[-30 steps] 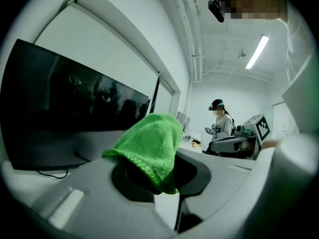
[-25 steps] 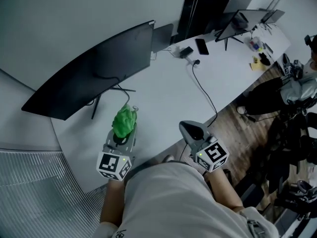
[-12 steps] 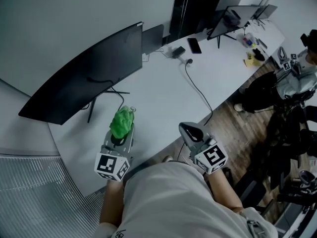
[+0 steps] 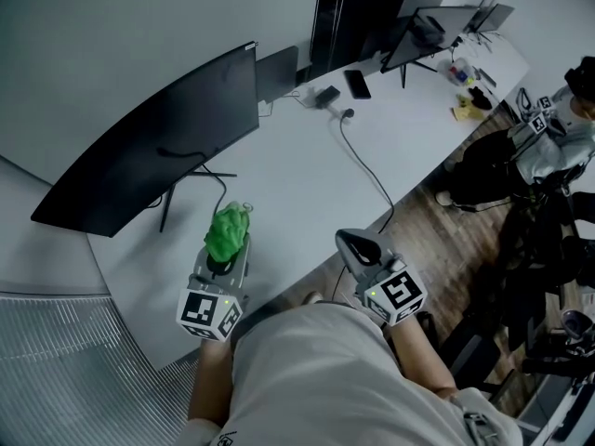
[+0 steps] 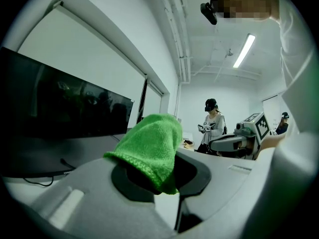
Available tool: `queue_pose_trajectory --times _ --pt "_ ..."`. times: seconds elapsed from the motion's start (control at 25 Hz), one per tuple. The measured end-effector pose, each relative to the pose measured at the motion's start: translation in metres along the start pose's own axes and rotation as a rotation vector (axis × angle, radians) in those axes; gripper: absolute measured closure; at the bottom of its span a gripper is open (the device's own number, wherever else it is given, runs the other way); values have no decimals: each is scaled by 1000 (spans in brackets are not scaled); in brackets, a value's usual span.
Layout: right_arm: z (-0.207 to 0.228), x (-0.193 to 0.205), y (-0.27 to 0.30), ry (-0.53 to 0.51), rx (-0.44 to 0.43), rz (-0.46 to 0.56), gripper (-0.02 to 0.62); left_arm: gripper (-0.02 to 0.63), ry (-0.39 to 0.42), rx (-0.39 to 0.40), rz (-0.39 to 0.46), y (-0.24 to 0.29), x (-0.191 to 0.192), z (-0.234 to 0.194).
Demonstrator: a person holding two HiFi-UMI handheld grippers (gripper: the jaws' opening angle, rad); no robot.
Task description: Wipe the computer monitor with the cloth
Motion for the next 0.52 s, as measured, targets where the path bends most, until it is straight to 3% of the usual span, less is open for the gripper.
queue_pose_trajectory --times 0.52 --pt "13 8 -20 14 27 -5 592 541 7 1 -26 5 6 17"
Point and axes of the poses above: the fingertips, and each gripper's own axes: y forward along the fingers, z to its right, x out of its underside, the point moved 4 cm from there along -y, backward along the fingers, and after that the axes turned 1 degree about -x, right-handed, at the moved point
